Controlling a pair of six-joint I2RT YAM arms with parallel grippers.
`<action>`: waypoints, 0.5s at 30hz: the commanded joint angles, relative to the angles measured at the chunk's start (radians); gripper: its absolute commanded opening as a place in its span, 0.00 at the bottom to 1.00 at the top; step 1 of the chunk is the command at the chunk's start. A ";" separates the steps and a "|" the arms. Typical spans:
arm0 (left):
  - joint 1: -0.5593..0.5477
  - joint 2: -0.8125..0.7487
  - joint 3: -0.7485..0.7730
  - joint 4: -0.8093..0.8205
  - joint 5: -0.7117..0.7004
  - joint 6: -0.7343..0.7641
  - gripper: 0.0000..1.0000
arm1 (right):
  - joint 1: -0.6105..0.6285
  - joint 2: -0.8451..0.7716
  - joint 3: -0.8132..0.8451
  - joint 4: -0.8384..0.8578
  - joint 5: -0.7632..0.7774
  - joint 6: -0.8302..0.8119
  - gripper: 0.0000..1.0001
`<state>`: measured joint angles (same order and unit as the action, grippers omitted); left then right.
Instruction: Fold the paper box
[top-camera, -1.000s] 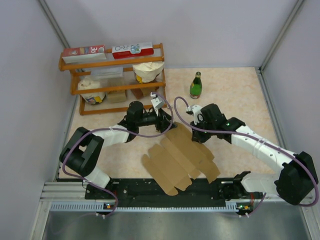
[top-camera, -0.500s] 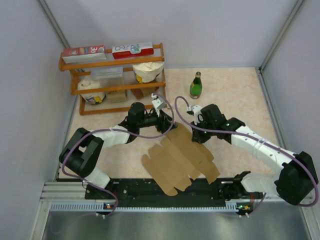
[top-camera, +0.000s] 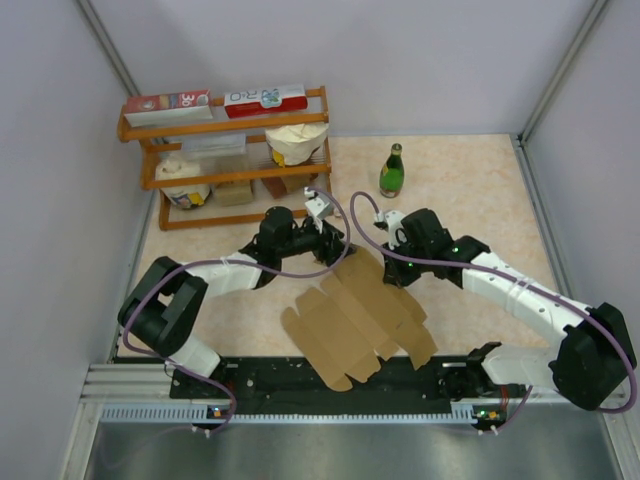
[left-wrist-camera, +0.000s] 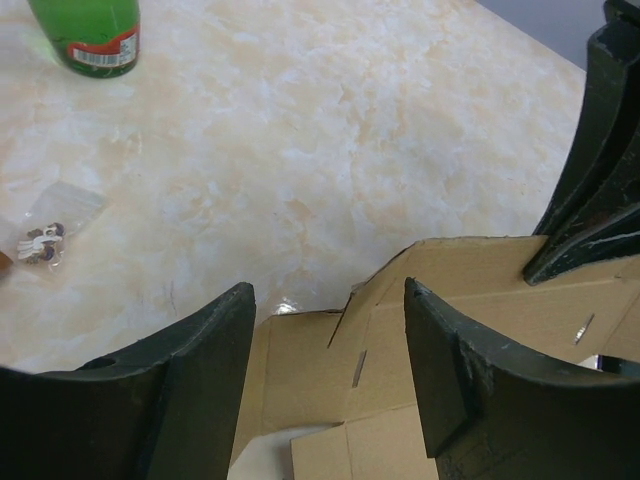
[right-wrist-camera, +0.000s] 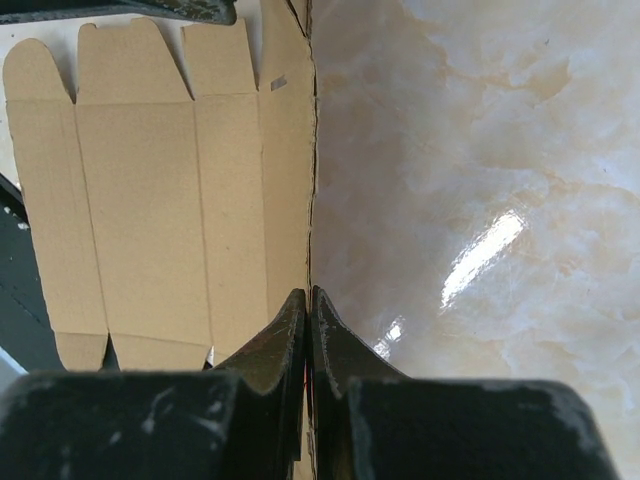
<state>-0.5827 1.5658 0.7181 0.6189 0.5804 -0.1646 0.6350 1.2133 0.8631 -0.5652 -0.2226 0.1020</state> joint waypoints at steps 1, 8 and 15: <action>-0.011 -0.026 0.004 0.015 -0.070 0.022 0.66 | 0.015 -0.009 0.002 0.039 -0.011 0.008 0.00; -0.008 0.026 0.049 -0.002 0.002 0.114 0.66 | 0.015 -0.008 0.005 0.039 -0.046 -0.013 0.00; 0.004 0.092 0.130 -0.034 0.148 0.129 0.65 | 0.014 -0.024 -0.004 0.039 -0.061 -0.016 0.00</action>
<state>-0.5880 1.6325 0.7891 0.5789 0.6174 -0.0624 0.6350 1.2133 0.8631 -0.5648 -0.2588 0.0975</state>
